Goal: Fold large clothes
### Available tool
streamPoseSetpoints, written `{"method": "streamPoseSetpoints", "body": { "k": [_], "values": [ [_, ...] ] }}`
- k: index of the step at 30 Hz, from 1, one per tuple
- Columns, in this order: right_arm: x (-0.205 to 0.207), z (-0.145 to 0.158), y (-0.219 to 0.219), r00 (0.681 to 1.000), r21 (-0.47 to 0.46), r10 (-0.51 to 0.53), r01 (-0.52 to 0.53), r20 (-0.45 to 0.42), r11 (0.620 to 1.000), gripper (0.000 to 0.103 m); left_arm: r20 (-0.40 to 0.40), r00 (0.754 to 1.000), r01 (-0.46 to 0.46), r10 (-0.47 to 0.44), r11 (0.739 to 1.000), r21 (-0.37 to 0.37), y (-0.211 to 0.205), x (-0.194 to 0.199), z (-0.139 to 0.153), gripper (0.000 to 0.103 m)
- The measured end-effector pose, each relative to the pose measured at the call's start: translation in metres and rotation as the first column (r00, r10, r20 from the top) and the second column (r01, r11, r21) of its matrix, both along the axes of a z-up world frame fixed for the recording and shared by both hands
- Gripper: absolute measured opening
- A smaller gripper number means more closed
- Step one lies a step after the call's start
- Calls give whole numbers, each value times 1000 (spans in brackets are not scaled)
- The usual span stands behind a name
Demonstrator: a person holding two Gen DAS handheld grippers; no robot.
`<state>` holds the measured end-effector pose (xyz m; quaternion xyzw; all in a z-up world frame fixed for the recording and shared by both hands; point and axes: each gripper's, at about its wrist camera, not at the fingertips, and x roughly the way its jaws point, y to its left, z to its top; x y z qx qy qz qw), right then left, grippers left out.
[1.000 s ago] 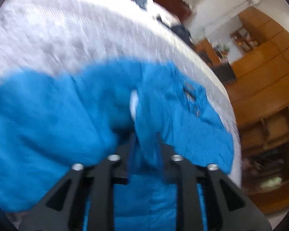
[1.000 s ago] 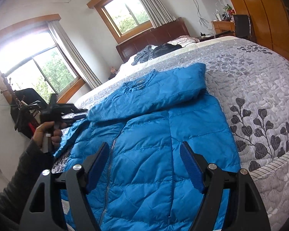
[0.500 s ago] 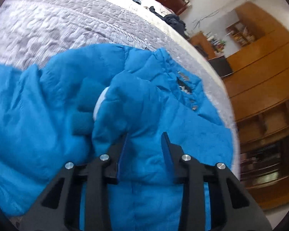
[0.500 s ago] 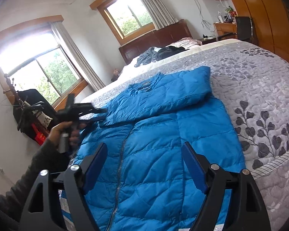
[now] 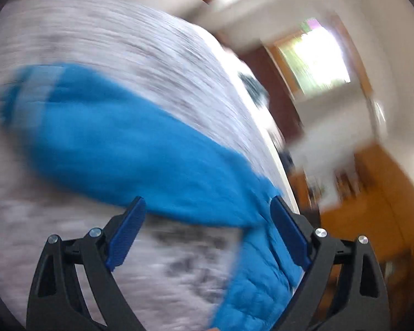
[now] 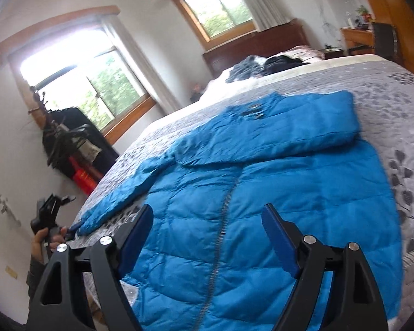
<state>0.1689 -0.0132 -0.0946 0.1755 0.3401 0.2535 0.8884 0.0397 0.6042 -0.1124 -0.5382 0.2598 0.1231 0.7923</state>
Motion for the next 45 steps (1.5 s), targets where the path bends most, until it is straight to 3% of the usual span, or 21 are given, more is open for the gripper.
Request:
{"method": "streamPoseSetpoints", "body": {
  "k": [3,5,13,15,16,17,19,22,25,30,35,40,45],
  "values": [
    [0,4,10,999,-5,38,-38,19,999,82,-40,990,-138,138,990,-7,30,-34,-4,90],
    [-1,6,13,999,-2,46,-46,25,999,82,-68,980,-189,185,981,-52,43,-44,-12,90],
    [-7,9,-1,999,6,6,-6,31,1000,82,-122,969,-220,213,974,-47,83,-25,-40,89],
    [-7,9,-6,999,9,-9,8,31,1000,82,-125,969,-219,215,975,-21,89,-20,-36,69],
    [-7,9,-7,999,10,-15,15,31,1000,82,-128,972,-201,195,979,-38,92,-16,-37,36],
    [-7,8,-9,999,13,-20,20,29,1000,82,-128,972,-203,196,978,-47,94,-9,-37,22],
    [-5,7,-9,999,20,-24,23,25,1000,82,-109,973,-209,203,976,-52,100,-6,-36,20],
    [-4,6,-8,1000,14,-19,18,24,1000,82,-20,980,-199,199,979,-34,104,2,-7,18],
    [-3,8,-10,999,11,-22,21,27,1000,82,96,984,-153,149,987,41,96,24,53,18],
    [-5,11,-18,998,20,-45,44,34,999,82,221,975,-45,10,987,152,65,80,146,17],
    [-12,12,-29,997,26,-72,72,35,997,82,264,947,104,-185,950,294,-8,152,218,15],
    [-20,17,-41,993,30,-106,104,51,994,82,240,905,248,-351,894,372,-101,199,231,15],
    [-22,17,-54,990,35,-134,132,42,991,82,166,851,399,-499,818,413,-187,244,209,14]
  ]
}}
